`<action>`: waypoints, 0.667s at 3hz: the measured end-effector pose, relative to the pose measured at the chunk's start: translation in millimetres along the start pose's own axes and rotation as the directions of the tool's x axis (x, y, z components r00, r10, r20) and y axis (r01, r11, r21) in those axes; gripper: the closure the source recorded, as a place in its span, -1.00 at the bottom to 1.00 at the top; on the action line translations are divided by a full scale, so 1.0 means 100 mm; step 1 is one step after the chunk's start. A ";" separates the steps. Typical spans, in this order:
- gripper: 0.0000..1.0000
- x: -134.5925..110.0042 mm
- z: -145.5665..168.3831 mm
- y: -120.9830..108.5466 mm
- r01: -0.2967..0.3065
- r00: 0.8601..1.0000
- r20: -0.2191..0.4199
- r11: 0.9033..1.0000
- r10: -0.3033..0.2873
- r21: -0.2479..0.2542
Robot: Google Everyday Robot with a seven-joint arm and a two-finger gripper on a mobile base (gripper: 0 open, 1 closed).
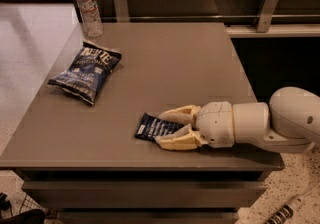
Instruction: Move rxbar blueberry near water bottle
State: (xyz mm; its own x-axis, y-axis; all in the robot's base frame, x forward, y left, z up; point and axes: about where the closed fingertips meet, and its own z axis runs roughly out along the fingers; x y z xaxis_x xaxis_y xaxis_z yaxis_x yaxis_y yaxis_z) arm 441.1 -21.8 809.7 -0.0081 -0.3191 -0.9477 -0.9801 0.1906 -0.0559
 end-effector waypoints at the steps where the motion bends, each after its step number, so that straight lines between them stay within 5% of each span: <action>1: 1.00 -0.01 0.00 0.00 0.000 1.000 0.000 1.000 0.000 0.000; 2: 1.00 -0.01 0.00 0.00 0.000 1.000 0.000 1.000 0.000 0.000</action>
Offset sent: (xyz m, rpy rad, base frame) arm 0.1047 -0.0456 0.0837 -0.1111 0.0032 -0.0476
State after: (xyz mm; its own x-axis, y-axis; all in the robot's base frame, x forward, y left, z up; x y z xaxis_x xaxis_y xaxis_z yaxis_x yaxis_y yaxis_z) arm 441.2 -21.8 810.4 -0.0081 -0.3192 -0.9476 -0.9801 0.1907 -0.0559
